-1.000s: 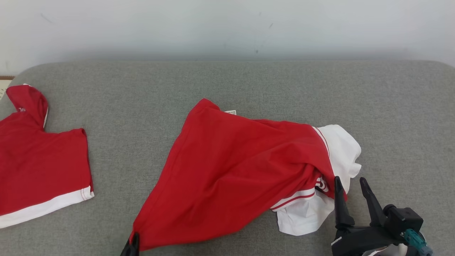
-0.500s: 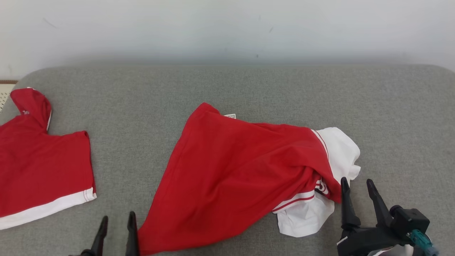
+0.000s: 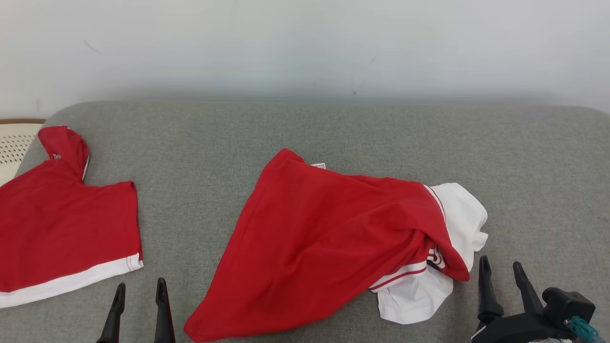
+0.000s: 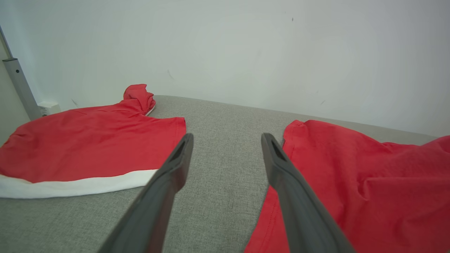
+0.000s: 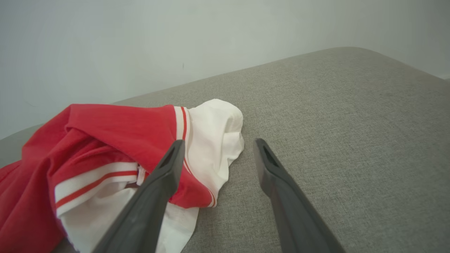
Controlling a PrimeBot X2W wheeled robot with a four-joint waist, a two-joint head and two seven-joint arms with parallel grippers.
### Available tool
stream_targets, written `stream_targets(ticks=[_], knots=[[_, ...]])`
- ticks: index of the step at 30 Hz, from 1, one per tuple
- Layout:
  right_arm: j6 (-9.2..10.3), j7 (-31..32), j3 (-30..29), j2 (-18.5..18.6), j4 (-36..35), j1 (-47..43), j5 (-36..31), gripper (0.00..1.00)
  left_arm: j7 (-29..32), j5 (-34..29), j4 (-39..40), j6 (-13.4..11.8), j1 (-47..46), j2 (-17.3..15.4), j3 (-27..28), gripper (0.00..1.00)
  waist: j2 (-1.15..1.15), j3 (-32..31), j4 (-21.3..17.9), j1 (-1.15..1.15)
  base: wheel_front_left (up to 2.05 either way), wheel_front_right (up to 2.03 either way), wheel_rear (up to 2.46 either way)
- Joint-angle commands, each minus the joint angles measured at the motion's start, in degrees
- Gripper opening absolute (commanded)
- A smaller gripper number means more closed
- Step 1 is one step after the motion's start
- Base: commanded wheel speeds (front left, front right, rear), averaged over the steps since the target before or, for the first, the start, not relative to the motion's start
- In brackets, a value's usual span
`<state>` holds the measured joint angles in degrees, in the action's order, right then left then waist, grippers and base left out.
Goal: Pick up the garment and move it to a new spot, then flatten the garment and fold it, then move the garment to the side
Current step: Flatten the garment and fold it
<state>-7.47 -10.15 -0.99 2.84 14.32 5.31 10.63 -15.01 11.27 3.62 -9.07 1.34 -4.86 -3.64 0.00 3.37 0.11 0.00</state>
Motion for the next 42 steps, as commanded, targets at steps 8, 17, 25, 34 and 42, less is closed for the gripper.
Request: stream_targets(ticks=[8, 17, 25, 34, 42], knots=[[-0.05, 4.5, -0.8, 0.1, 4.7, 2.0, 0.7, 1.00, -0.2, -1.0, -3.2, 0.7, -0.6, -0.7, 0.7, 1.00, 0.00, -0.8, 0.8, 0.00, 0.00, 0.00, 0.00], [-0.05, 8.8, -2.7, 0.6, 14.2, 8.3, 0.8, 1.00, -0.2, -0.8, -4.6, 1.2, -1.5, -0.1, -0.3, 1.00, 0.00, 0.1, 2.8, 0.00, 0.00, 0.00, 0.00], [-0.05, 10.6, -1.3, 0.4, 24.7, 12.9, 0.2, 0.16, -0.2, -0.6, -5.5, 1.4, -1.8, 0.2, -0.3, 1.00, 0.00, 0.4, 4.3, 0.00, 0.00, 0.00, 0.00], [-0.02, 5.4, 1.4, 3.3, 28.1, 18.7, 0.7, 0.00, -0.2, -0.3, -5.3, 1.1, -1.2, 0.5, 0.3, 1.00, 0.00, 0.9, 4.1, 0.00, 0.00, 0.00, 0.00], [-0.02, 6.9, 7.7, 9.4, 27.3, 33.5, 2.3, 0.00, -0.2, -0.2, -6.0, 2.1, -3.6, 0.8, -0.6, 1.00, 0.00, 3.5, 5.7, 0.00, 0.00, 0.00, 0.00]])
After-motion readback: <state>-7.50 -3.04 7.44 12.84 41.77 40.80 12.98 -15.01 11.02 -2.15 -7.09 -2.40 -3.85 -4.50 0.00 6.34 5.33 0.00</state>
